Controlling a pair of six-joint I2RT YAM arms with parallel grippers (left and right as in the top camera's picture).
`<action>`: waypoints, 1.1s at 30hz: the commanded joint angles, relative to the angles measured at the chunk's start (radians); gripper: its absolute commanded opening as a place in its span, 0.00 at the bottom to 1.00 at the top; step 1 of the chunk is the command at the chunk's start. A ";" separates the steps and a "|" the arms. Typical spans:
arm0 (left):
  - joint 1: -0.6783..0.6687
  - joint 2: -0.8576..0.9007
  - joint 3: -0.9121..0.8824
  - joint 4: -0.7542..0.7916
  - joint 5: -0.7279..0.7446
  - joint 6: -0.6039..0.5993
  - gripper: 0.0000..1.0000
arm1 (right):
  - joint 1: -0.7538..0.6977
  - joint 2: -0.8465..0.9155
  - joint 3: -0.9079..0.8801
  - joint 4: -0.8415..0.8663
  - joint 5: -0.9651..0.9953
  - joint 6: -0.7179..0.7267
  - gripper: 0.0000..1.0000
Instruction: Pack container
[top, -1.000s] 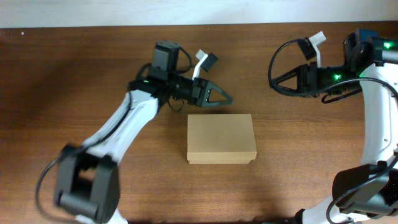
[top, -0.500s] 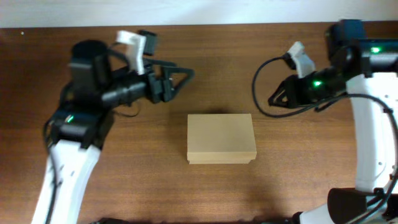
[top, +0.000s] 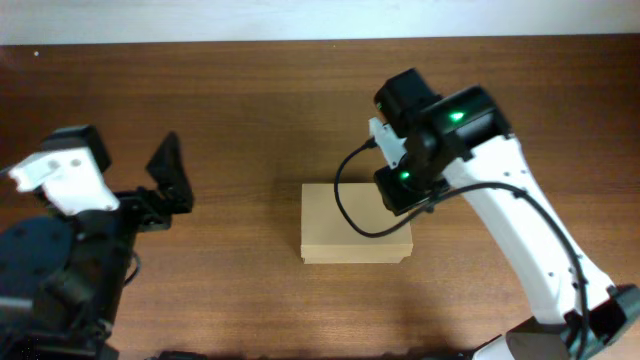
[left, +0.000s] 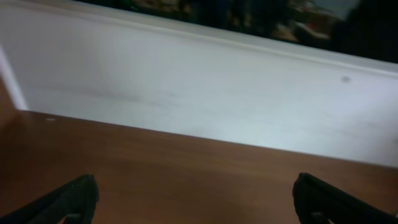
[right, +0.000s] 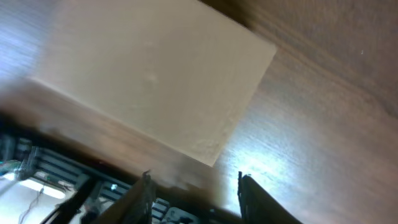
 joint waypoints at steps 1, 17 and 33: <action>0.005 -0.011 0.013 -0.007 -0.154 0.035 1.00 | 0.014 0.009 -0.196 0.118 0.085 0.068 0.39; 0.005 -0.010 0.014 -0.063 -0.153 0.035 0.99 | 0.014 0.011 -0.481 0.331 0.002 0.068 0.05; 0.005 -0.010 0.014 -0.112 -0.147 0.035 0.99 | 0.015 0.010 -0.484 0.377 0.002 0.069 0.04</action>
